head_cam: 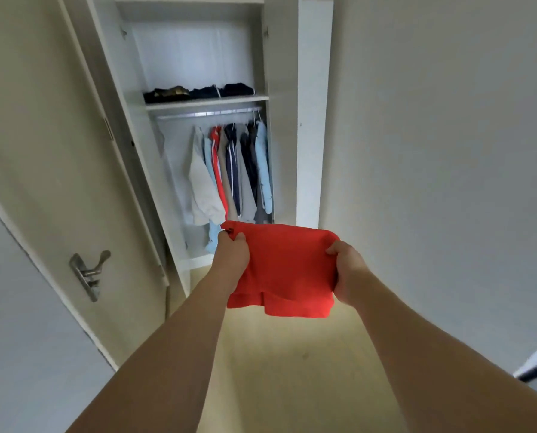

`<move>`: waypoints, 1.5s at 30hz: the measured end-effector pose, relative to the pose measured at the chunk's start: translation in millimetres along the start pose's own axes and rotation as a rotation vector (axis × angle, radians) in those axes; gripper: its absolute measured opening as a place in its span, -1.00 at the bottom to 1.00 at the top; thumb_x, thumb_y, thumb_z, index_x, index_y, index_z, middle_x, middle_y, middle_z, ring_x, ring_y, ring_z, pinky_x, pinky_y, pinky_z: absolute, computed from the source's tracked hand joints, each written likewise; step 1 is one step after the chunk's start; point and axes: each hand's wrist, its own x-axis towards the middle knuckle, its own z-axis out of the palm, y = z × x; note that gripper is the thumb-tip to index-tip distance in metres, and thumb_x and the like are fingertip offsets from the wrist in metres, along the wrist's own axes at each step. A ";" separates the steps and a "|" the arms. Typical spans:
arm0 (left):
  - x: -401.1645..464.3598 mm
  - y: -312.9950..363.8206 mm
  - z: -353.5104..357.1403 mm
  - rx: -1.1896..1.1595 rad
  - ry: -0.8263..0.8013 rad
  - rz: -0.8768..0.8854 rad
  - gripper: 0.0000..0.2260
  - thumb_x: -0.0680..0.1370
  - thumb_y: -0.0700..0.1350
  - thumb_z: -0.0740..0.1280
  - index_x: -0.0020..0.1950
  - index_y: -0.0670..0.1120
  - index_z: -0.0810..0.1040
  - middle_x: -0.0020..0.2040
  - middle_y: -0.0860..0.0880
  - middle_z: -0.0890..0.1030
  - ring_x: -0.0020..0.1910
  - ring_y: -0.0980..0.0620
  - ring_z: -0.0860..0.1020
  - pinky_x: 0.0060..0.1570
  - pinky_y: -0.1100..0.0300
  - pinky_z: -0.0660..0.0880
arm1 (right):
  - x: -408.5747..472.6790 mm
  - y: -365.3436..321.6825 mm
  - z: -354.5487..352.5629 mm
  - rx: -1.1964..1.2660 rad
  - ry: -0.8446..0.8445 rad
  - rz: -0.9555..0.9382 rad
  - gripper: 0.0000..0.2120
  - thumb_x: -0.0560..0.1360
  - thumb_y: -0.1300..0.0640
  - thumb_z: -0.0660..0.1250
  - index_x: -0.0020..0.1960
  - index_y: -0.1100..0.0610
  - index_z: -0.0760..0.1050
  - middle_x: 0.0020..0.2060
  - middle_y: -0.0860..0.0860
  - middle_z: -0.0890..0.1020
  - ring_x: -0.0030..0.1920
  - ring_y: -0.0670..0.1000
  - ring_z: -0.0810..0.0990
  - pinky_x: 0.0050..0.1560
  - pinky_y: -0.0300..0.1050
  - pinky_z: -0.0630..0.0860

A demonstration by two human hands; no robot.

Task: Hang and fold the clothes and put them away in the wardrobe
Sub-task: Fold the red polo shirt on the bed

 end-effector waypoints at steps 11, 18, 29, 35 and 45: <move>285.7 81.9 -33.0 -0.152 0.117 -0.009 -0.62 0.66 -0.02 0.07 0.47 -0.05 0.18 0.16 -0.04 0.44 0.06 -0.07 0.42 0.11 0.00 0.37 | 220.4 -135.3 184.1 -0.177 -0.151 -0.259 -0.60 0.63 -0.05 0.12 0.42 0.05 0.30 0.23 0.06 0.49 0.20 0.16 0.47 0.29 0.22 0.39; 482.5 125.6 -68.1 -0.288 0.039 0.019 -0.52 0.56 0.00 0.19 0.47 -0.04 0.26 0.27 -0.08 0.50 0.15 -0.14 0.52 0.22 -0.08 0.45 | 362.2 -220.1 331.0 -0.205 -0.103 -0.359 -0.53 0.63 -0.07 0.09 0.48 0.10 0.23 0.33 0.11 0.43 0.29 0.20 0.42 0.36 0.23 0.31; 753.3 224.2 -90.2 -0.266 0.091 0.053 -0.63 0.48 -0.10 0.20 0.29 -0.08 0.44 0.06 -0.17 0.61 0.00 -0.20 0.60 0.08 -0.15 0.54 | 562.2 -363.1 495.4 -0.178 -0.175 -0.418 -0.56 0.62 -0.04 0.16 0.44 0.12 0.28 0.28 0.14 0.49 0.22 0.21 0.49 0.30 0.20 0.39; 888.9 266.3 -86.9 -0.243 0.178 0.082 -0.74 0.61 -0.13 0.19 0.29 -0.08 0.40 0.12 -0.16 0.54 -0.01 -0.14 0.53 -0.03 0.02 0.47 | 690.2 -428.0 568.1 -0.259 -0.250 -0.420 -0.68 0.61 0.17 0.11 0.34 0.17 0.38 0.16 0.18 0.55 0.11 0.19 0.56 0.06 0.04 0.52; 1089.4 329.8 -102.3 -0.255 0.251 0.144 -0.70 0.60 -0.20 0.21 0.34 -0.15 0.39 0.10 -0.20 0.58 -0.03 -0.17 0.57 -0.13 0.07 0.53 | 842.1 -529.7 695.5 -0.263 -0.322 -0.472 -0.69 0.61 0.25 0.08 0.32 0.27 0.38 0.16 0.25 0.55 0.01 0.19 0.58 -0.05 0.01 0.54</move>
